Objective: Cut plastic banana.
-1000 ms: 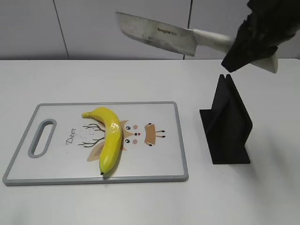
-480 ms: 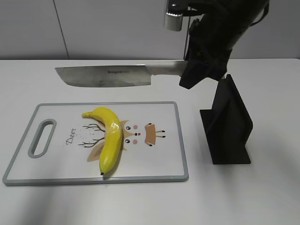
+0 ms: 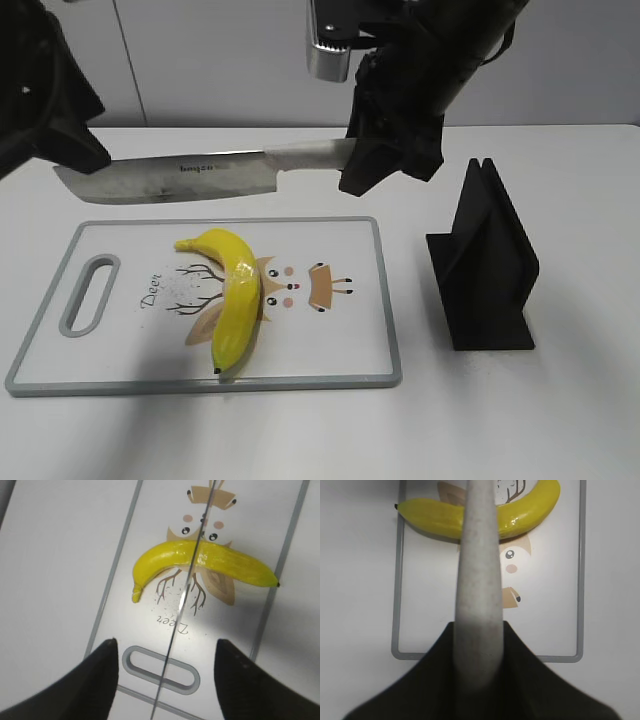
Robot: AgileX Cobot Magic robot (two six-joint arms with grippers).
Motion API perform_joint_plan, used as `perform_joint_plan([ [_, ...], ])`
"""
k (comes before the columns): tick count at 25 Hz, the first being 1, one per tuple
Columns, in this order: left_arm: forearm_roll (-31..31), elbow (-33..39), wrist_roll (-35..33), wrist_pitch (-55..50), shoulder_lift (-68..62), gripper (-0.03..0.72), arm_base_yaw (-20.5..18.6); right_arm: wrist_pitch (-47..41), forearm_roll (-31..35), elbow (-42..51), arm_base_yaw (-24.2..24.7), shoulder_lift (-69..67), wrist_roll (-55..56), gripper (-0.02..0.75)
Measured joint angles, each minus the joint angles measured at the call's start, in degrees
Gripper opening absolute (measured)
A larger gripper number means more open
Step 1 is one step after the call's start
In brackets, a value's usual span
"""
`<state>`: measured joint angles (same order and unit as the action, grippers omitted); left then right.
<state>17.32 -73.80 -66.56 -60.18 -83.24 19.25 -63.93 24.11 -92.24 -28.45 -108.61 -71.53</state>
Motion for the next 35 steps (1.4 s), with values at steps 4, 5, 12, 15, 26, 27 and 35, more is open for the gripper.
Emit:
perform_joint_plan([
  [4, -2.4, -0.6, -0.2, -0.9, -4.1, 0.559, 0.9, 0.7, 0.1, 0.0, 0.0, 0.0, -0.9, 0.162],
  [5, -2.8, -0.6, -0.2, -0.9, -4.8, 0.559, 0.9, 0.8, 0.1, 0.0, 0.0, 0.0, -1.1, 0.162],
  [12, -4.0, -0.6, -0.3, 0.1, -8.4, 0.169, 1.0, 1.0, 0.2, -0.1, 0.0, -0.6, -1.4, 0.162],
  [15, -4.6, -0.6, -0.4, 0.9, -9.4, 0.031, 1.1, 2.0, 0.1, -0.2, 0.0, -1.6, -1.4, 0.161],
  [26, -1.7, 4.2, -1.5, 17.1, -26.9, 0.007, 1.2, 6.5, -6.4, -0.5, 0.0, -14.6, 2.5, 0.162],
  [27, -1.0, 5.0, -1.7, 19.5, -29.1, 0.007, 1.2, 6.5, -7.7, -0.7, 0.0, -17.0, 2.6, 0.166],
  [35, -0.7, 3.6, -2.3, 18.3, -29.8, 0.008, 1.7, 4.0, -9.8, -2.6, -0.3, -19.2, 5.4, 0.174],
])
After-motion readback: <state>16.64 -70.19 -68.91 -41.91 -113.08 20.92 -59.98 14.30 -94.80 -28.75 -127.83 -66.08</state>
